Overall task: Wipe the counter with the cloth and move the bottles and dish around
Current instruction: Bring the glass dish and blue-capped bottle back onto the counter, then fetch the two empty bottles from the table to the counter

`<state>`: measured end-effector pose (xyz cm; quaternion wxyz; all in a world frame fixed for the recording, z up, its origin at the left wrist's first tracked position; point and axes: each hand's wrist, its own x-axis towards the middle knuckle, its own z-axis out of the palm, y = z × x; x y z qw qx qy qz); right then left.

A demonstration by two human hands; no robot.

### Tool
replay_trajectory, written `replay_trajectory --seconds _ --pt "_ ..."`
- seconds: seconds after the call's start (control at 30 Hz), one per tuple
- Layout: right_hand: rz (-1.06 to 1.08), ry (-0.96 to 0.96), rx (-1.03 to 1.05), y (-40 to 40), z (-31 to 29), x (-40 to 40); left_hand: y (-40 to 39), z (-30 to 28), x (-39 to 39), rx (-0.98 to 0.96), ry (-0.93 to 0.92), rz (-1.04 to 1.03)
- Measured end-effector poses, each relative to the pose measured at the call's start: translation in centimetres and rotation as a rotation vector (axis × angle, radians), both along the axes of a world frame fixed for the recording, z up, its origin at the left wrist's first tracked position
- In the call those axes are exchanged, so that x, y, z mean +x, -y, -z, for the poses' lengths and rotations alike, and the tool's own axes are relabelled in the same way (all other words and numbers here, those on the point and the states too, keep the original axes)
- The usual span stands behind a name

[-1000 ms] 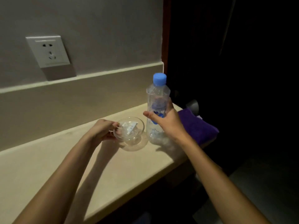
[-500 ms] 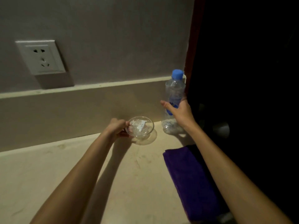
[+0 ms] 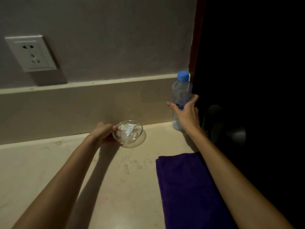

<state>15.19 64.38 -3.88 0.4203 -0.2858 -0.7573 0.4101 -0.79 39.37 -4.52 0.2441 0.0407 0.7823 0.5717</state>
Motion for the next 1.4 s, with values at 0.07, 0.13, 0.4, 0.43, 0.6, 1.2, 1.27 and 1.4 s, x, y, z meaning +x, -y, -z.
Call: replay_trajectory --seconds 0.07,0.13,0.4,0.43,0.6,1.2,1.27,1.4 --pt "0.055 0.01 0.025 0.4 0.3 -0.1 0.3 0.0 -0.2 0.002 0.0 -0.014" --pt "0.128 0.018 0.074 1.0 0.6 -0.3 0.4 0.2 -0.3 0.005 -0.005 -0.015" --pt "0.339 -0.025 0.237 1.3 1.6 -1.2 0.8 0.2 0.1 0.021 0.007 -0.008" --pt "0.34 -0.024 0.231 1.1 1.7 -1.1 0.8 0.2 0.0 0.021 0.012 -0.008" --pt "0.274 -0.02 0.112 0.6 2.3 -0.9 1.1 0.5 -0.2 -0.001 0.002 -0.004" --pt "-0.387 -0.107 0.016 20.4 0.2 4.0 14.8 -2.1 9.0 0.218 -0.344 -0.192" --pt "-0.589 -0.045 -0.097 26.4 0.2 5.5 19.9 -1.7 12.3 0.217 -0.418 -0.258" --pt "-0.927 0.031 -0.22 37.8 2.3 9.0 32.2 2.6 19.7 0.221 -0.433 -0.536"
